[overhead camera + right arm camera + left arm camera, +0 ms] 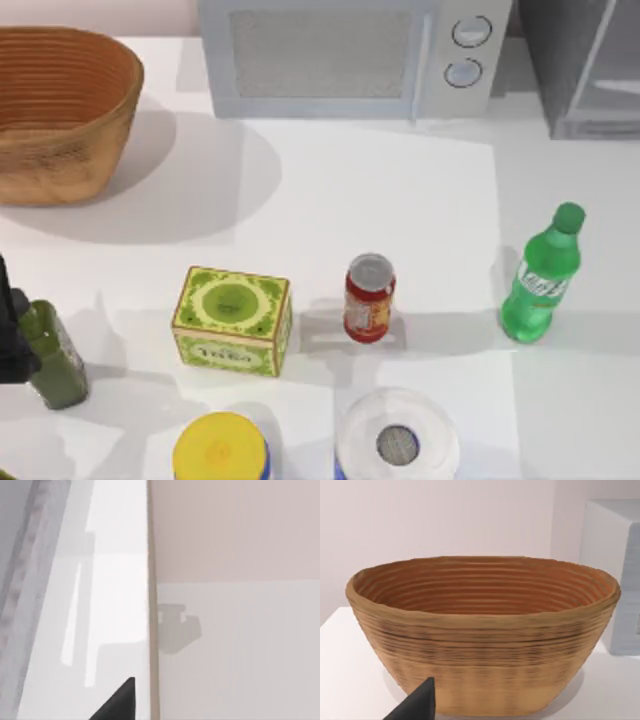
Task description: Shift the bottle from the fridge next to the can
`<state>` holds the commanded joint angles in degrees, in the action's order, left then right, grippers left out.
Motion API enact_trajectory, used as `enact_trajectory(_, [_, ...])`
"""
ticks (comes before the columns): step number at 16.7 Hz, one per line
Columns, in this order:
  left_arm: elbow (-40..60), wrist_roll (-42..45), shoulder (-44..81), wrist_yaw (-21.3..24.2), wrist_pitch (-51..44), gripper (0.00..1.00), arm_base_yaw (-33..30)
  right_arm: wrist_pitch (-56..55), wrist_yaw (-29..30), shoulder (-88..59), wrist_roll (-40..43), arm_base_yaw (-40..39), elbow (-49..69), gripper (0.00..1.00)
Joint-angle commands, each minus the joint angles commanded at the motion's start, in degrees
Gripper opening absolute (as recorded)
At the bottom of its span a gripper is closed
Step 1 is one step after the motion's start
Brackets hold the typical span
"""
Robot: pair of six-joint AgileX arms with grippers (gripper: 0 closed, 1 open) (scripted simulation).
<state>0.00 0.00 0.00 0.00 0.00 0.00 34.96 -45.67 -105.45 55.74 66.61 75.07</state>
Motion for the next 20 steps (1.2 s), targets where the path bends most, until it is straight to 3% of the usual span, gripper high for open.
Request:
enact_trajectory(3, [0.00,0.00,0.00,0.00,0.00,1.00,0.00,-9.99,1.54,0.03,-11.39,-7.65,-0.22,1.00])
enact_trajectory(6, [0.00,0.00,0.00,0.00,0.00,1.00,0.00,-15.91,2.42,0.20,-17.50,-12.46,-0.34,1.00])
enact_trajectory(14, [0.00,0.00,0.00,0.00,0.00,1.00,0.00,-17.50,3.14,0.73,-19.02,-13.31,-1.08,1.00])
enact_trajectory(17, [0.00,0.00,0.00,0.00,0.00,1.00,0.00,-19.92,7.72,1.81,-23.40,-18.78,-2.85,1.00])
enact_trajectory(20, [0.00,0.00,0.00,0.00,0.00,1.00,0.00,-23.84,15.51,3.70,-30.51,-29.52,-6.00,1.00])
